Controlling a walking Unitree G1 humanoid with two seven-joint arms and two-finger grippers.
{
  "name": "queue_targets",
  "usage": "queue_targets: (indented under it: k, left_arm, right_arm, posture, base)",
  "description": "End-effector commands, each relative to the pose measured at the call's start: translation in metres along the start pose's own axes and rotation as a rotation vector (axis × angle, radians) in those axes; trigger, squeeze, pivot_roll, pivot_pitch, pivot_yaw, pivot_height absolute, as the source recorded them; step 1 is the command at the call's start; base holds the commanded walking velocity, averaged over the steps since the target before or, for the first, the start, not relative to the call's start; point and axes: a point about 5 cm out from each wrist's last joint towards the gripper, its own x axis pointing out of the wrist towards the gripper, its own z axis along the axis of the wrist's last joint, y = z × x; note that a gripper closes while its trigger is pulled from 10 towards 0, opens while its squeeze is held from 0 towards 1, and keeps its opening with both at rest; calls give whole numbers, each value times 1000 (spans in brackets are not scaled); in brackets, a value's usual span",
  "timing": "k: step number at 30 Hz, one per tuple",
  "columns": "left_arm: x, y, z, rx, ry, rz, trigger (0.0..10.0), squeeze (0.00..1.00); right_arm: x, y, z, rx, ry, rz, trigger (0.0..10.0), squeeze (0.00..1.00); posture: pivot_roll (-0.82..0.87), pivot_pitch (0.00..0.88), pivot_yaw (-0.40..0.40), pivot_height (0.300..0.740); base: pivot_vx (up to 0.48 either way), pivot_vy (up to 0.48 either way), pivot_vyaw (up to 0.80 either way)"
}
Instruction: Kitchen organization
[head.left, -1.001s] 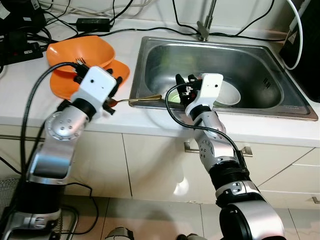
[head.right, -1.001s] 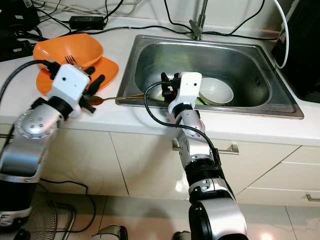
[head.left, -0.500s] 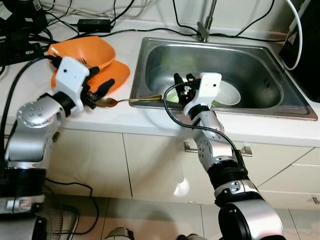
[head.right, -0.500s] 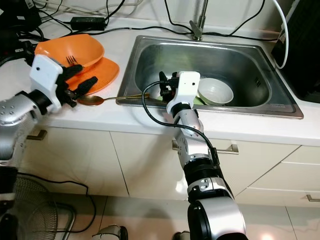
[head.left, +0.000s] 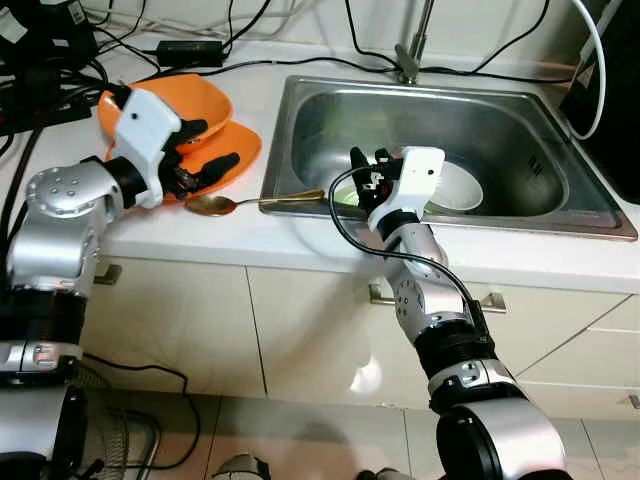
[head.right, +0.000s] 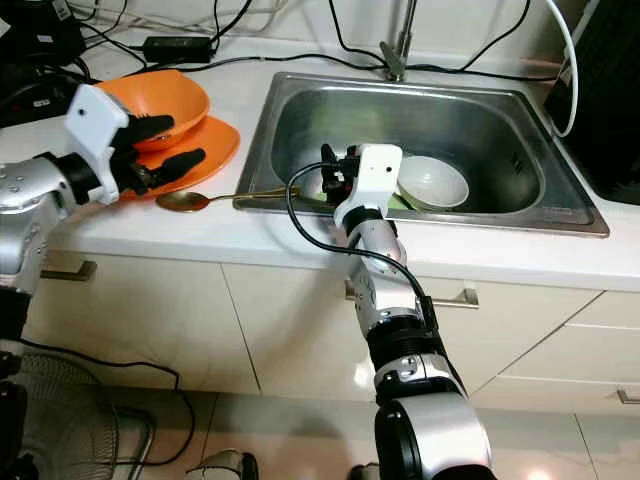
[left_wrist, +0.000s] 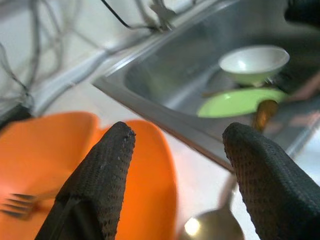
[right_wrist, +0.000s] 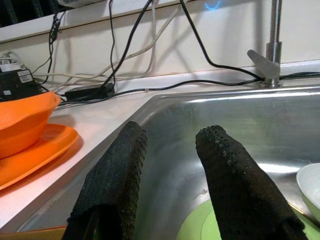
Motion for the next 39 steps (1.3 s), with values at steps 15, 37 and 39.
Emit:
queue_targets:
  k: [15, 37, 39]
  left_arm:
    - [22, -11, -13, 36, 107, -220, 10000, 0]
    - [21, -10, -21, -37, 156, -339, 10000, 0]
    - [18, -10, -24, -77, 157, -354, 10000, 0]
  right_arm:
    - [0, 2, 5, 20, -35, -17, 10000, 0]
    - [-21, 0, -9, 33, -11, -54, 10000, 0]
    - [-21, -1, -8, 31, -8, -54, 10000, 0]
  posture:
    - [61, 53, 34, 732]
    - [44, 132, 74, 732]
    - [49, 127, 70, 732]
  base:
    - [0, 0, 0]
    - [0, 0, 0]
    - [0, 0, 0]
